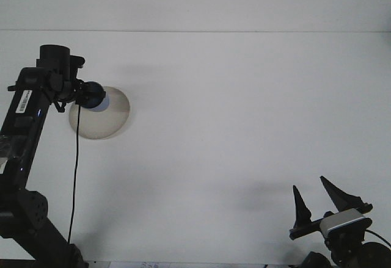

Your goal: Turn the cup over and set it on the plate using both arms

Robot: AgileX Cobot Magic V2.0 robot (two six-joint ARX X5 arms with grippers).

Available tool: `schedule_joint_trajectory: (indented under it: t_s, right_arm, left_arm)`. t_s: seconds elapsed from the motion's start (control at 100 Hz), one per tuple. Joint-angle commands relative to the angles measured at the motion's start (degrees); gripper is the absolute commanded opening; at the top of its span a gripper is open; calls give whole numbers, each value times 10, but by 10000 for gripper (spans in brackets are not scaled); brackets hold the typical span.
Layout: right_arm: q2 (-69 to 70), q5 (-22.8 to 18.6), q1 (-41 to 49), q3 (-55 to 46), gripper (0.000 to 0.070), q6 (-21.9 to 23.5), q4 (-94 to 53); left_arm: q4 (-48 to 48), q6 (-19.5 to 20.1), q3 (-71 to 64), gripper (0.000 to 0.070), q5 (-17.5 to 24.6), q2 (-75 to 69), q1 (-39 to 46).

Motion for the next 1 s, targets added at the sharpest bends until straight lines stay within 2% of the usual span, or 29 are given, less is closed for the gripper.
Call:
schedule_joint_trajectory:
  t_s: [0.0,0.52,0.55,0.58,0.67,0.72,0.99]
  right_arm:
    - [2,0,5,2,470,9,3]
    - [2,0,5,2,470,12,3]
    - [2,0,5,2,470,12,3]
    - [2,0,5,2,470,12,3]
    - [2,0,5,2,470,12,3]
    - [2,0,5,2,470,12,3]
    - [2,0,5,2,470,12,2]
  left_arm:
    - [13,-9,16,7,-2,31,5]
    - [12,-16,16,19,-2,123,24]
    - [13,-20,16,43,-1,124,24]
    - [16,-24,16,106,-1,124,24]
    - [20,-29,17,429,-1,123,24]
    - [20,-34,19,532,-1,123,24]
    - [7,-39,52,545,31,104,24]
